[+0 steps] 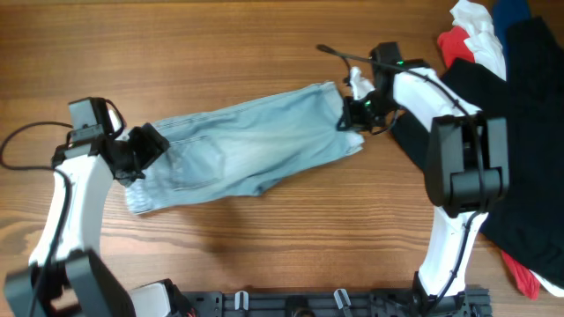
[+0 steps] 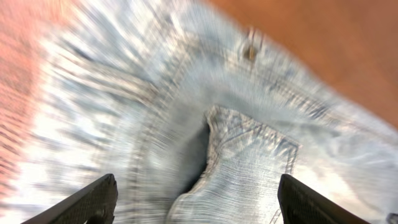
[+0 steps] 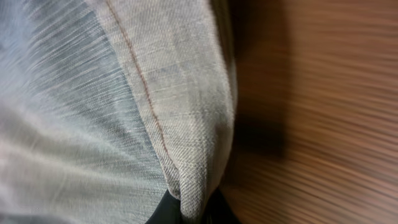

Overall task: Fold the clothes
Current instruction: 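Lift the leg ends with the right gripper and fold them left onto the waistband, then release the folded legs and raise the right gripper away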

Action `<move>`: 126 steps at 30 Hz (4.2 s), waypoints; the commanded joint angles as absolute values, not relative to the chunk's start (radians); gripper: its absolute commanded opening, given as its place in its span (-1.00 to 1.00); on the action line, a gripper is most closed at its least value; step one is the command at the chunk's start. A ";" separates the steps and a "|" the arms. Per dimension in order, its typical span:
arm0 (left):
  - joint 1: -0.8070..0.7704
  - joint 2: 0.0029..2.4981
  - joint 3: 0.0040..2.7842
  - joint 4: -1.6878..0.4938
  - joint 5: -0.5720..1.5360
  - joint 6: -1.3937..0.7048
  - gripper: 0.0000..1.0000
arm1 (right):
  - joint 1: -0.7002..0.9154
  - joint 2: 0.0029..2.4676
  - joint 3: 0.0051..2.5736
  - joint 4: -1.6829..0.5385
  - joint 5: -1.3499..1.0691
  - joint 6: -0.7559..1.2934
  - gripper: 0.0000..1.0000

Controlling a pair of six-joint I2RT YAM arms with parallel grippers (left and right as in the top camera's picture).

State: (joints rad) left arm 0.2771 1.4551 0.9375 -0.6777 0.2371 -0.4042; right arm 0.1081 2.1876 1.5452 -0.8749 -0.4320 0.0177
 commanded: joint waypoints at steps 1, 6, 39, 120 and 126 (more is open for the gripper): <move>0.279 1.421 0.955 -0.694 0.262 -0.399 0.66 | 0.021 2.120 1.639 -0.935 -0.230 0.062 -0.92; 0.279 1.422 0.955 -0.709 0.262 -0.400 0.65 | 0.003 2.038 1.699 -1.029 -0.191 -0.001 -0.92; 0.279 1.600 0.952 -0.730 0.167 -0.411 0.66 | 0.796 1.929 1.702 -0.672 -0.203 0.160 -0.92; 0.152 1.781 0.973 -0.566 0.575 -0.400 0.80 | 0.535 1.862 1.702 -0.963 0.066 0.340 0.76; 0.152 1.781 0.973 -0.541 0.640 -0.400 0.44 | 0.535 1.862 1.702 -0.968 0.066 0.340 0.76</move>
